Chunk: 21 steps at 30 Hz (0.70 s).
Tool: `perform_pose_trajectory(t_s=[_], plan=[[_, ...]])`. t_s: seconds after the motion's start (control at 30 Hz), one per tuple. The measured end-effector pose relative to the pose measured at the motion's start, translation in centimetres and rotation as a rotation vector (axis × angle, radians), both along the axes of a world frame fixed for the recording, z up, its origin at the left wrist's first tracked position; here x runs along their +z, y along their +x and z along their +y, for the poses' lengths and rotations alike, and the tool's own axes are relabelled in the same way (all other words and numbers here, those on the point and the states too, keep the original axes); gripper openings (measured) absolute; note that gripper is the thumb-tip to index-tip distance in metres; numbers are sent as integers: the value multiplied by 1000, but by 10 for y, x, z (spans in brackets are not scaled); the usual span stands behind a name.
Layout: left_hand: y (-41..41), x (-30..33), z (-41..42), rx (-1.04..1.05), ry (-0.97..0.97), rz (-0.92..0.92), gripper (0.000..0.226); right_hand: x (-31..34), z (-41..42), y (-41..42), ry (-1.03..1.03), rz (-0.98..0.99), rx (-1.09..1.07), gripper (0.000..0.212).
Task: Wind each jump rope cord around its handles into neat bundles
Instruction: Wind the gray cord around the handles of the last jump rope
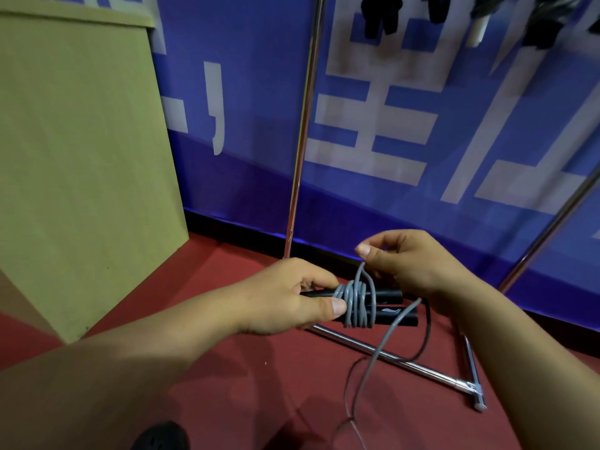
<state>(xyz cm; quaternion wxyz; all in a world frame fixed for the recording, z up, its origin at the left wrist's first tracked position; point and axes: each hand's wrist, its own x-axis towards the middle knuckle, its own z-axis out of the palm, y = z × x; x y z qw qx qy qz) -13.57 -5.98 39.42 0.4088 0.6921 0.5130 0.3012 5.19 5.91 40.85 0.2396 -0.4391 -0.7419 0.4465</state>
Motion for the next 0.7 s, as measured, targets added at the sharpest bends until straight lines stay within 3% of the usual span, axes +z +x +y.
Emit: perform_pose_trajectory(t_s=[0.17, 0.33, 0.5, 0.6, 0.7], plan=[[-2, 0, -2, -25, 98, 558, 27, 6, 2, 3, -205, 126, -113, 10], [6, 4, -3, -50, 107, 626, 21, 5, 1, 2, 81, 57, -28, 5], [9, 4, -3, -81, 76, 335, 29, -3, 5, -1, 137, 132, 18, 5], [12, 7, -2, -73, 34, 60, 39, -9, 8, -5, 90, 185, 2, 7], [13, 9, 0, -41, -34, -182, 34, -11, 5, -11, -33, 257, 31, 15]])
